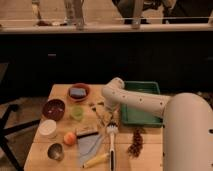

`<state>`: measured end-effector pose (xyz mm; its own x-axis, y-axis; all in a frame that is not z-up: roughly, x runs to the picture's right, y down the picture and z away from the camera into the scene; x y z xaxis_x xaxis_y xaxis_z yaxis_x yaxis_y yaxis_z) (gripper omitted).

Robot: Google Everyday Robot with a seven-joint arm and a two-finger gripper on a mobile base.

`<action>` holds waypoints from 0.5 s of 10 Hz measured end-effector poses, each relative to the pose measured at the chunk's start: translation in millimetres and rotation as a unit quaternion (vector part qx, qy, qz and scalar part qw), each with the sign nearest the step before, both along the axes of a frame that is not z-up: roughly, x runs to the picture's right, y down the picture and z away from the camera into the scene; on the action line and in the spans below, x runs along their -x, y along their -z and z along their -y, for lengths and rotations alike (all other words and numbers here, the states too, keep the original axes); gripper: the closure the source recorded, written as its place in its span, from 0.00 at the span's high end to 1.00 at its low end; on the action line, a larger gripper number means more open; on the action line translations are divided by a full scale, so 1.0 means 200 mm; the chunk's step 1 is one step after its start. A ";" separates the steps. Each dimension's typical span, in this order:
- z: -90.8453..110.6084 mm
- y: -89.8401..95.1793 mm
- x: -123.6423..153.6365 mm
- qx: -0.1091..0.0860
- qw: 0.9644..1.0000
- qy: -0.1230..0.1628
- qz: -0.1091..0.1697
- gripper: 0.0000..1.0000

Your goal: Place pepper in purple bowl

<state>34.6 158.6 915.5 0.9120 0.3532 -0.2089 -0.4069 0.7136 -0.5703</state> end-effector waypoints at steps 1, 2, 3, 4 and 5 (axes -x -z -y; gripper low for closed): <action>0.00 0.00 0.00 -0.001 1.000 0.000 0.001 0.12; 0.00 0.00 0.00 -0.001 1.000 0.000 0.001 0.05; 0.00 0.00 0.01 0.000 1.000 0.000 0.001 0.00; 0.00 0.00 0.01 0.000 1.000 0.001 0.001 0.00; 0.00 0.00 0.01 0.000 1.000 0.001 0.001 0.00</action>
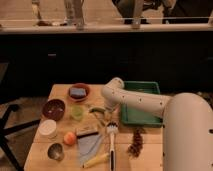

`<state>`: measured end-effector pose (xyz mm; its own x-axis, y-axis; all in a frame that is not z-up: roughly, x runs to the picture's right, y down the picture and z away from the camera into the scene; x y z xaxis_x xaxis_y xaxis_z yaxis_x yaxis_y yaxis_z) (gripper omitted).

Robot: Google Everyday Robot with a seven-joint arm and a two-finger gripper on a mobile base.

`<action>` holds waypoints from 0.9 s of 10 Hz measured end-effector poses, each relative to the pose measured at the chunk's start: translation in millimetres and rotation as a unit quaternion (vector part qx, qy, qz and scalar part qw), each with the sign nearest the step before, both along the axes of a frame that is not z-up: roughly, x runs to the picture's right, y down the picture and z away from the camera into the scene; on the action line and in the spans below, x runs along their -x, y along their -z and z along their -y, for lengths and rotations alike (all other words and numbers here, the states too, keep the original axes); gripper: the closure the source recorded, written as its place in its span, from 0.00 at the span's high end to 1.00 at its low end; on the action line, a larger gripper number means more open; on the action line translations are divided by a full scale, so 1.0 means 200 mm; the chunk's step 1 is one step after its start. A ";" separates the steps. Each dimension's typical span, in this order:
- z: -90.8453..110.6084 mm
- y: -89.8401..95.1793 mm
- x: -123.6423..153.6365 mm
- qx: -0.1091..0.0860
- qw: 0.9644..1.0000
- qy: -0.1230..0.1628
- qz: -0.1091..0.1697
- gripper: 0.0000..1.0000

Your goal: Place pepper in purple bowl

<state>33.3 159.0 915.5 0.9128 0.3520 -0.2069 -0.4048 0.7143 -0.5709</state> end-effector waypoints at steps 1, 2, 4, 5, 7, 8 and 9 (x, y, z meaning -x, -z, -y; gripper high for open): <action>0.00 0.00 0.00 0.000 1.000 0.000 0.000 0.00; 0.00 0.00 0.00 0.000 1.000 0.000 0.000 0.00; 0.00 0.00 0.00 -0.001 1.000 0.000 -0.001 0.00; 0.00 0.00 -0.01 -0.001 1.000 0.000 -0.001 0.00; 0.00 0.00 -0.01 -0.001 1.000 0.000 -0.001 0.00; 0.00 0.00 -0.01 0.000 1.000 0.000 -0.001 0.00; 0.00 0.00 -0.01 0.000 1.000 0.000 -0.002 0.00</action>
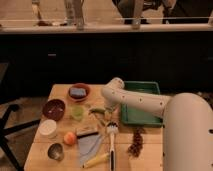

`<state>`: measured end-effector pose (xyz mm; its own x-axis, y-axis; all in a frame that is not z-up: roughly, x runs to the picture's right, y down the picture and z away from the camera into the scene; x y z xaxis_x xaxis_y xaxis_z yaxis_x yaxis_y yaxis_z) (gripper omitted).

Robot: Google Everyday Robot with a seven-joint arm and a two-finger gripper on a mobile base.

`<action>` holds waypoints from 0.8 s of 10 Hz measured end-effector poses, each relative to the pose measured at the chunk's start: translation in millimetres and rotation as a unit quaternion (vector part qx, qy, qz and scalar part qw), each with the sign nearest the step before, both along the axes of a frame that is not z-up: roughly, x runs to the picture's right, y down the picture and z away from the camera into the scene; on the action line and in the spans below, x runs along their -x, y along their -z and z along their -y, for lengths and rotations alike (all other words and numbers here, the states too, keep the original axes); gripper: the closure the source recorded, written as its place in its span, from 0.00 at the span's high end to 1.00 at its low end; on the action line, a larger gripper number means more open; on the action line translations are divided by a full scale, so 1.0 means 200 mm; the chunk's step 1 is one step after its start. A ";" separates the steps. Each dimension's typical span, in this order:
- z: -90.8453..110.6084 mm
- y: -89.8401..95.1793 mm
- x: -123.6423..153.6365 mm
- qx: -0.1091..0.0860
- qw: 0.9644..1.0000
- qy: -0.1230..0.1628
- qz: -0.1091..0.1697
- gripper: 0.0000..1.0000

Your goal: Place pepper in purple bowl

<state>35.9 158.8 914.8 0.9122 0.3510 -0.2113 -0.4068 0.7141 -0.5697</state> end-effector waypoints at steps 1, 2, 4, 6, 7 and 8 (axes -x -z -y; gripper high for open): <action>0.00 0.00 -0.01 0.001 1.000 0.001 -0.002 0.00; 0.00 0.00 -0.01 0.001 1.000 0.000 -0.003 0.00; 0.02 0.01 -0.02 -0.009 1.000 -0.002 -0.001 0.00; 0.10 0.07 0.02 -0.041 0.999 -0.019 0.015 0.00; 0.16 0.12 0.06 -0.062 0.997 -0.025 0.029 0.00; 0.19 0.17 0.09 -0.077 0.996 -0.027 0.040 0.00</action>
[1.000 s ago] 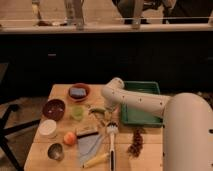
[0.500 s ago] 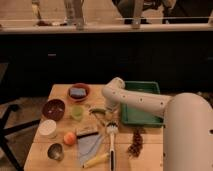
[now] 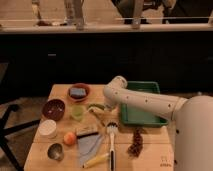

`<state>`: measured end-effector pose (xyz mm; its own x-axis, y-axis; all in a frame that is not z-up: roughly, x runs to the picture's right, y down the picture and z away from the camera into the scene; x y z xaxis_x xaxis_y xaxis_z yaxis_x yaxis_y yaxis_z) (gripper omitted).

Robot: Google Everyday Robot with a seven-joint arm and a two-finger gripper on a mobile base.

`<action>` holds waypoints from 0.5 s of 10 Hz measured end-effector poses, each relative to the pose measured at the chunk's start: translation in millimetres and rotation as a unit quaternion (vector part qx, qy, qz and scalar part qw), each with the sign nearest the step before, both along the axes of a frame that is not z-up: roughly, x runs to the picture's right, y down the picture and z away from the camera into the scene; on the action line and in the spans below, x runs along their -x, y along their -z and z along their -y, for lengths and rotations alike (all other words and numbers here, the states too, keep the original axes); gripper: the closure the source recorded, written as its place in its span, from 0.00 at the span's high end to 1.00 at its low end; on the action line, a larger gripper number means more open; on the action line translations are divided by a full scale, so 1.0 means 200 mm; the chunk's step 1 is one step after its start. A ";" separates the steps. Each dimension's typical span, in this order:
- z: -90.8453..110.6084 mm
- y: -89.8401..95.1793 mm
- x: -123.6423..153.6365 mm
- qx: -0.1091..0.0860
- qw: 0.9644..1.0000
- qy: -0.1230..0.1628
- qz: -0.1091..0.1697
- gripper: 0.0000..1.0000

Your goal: Place pepper in purple bowl

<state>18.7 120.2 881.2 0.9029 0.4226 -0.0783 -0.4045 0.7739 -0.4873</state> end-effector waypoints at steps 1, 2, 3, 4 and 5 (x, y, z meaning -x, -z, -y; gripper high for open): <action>0.03 0.04 0.02 -0.012 1.000 0.000 0.009 0.00; 0.07 0.09 0.06 -0.028 0.999 0.004 0.021 0.00; 0.07 0.11 0.10 -0.034 0.999 0.009 0.029 0.00; 0.09 0.14 0.15 -0.042 0.998 0.015 0.038 0.00; 0.10 0.15 0.17 -0.047 0.998 0.020 0.042 0.00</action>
<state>-16.0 100.7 850.4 0.9207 0.3885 0.0371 -0.3333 0.8324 -0.4428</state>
